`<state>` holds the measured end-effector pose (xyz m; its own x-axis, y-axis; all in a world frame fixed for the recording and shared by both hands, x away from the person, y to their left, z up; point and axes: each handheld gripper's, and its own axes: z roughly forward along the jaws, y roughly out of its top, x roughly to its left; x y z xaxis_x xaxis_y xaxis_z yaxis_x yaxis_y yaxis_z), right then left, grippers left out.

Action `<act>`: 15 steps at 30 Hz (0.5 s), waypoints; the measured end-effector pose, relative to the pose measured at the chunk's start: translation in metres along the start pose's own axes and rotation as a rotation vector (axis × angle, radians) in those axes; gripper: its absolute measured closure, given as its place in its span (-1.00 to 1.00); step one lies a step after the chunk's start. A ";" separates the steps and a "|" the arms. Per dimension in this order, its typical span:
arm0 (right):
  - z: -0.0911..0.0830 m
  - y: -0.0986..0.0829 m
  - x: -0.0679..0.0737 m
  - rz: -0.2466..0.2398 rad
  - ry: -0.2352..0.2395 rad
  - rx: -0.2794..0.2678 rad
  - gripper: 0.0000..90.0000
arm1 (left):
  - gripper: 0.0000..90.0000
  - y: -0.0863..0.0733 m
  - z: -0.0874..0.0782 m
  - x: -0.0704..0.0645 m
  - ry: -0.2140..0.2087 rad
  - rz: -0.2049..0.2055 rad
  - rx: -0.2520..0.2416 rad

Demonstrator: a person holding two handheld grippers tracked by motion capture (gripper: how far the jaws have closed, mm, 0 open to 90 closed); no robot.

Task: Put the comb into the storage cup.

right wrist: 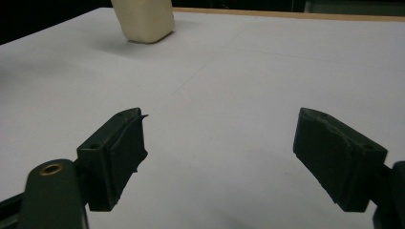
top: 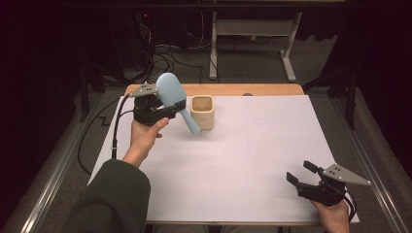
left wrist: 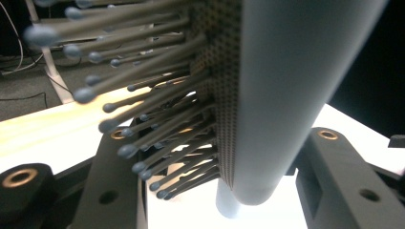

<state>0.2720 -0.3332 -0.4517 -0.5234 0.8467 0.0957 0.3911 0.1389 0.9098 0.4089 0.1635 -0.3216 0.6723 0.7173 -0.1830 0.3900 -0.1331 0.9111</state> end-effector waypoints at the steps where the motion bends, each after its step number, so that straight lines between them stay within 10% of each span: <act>1: 0.000 0.000 0.000 0.000 0.001 0.001 -0.58 | 0.17 0.001 0.001 0.000 0.001 0.001 0.000; 15: 0.002 0.000 0.002 -0.010 0.002 0.008 -0.58 | 0.17 0.014 0.017 0.005 0.014 -0.001 0.010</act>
<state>0.2728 -0.3308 -0.4525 -0.5289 0.8442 0.0871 0.3920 0.1520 0.9073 0.4285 0.1535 -0.3164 0.6630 0.7271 -0.1783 0.3965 -0.1390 0.9074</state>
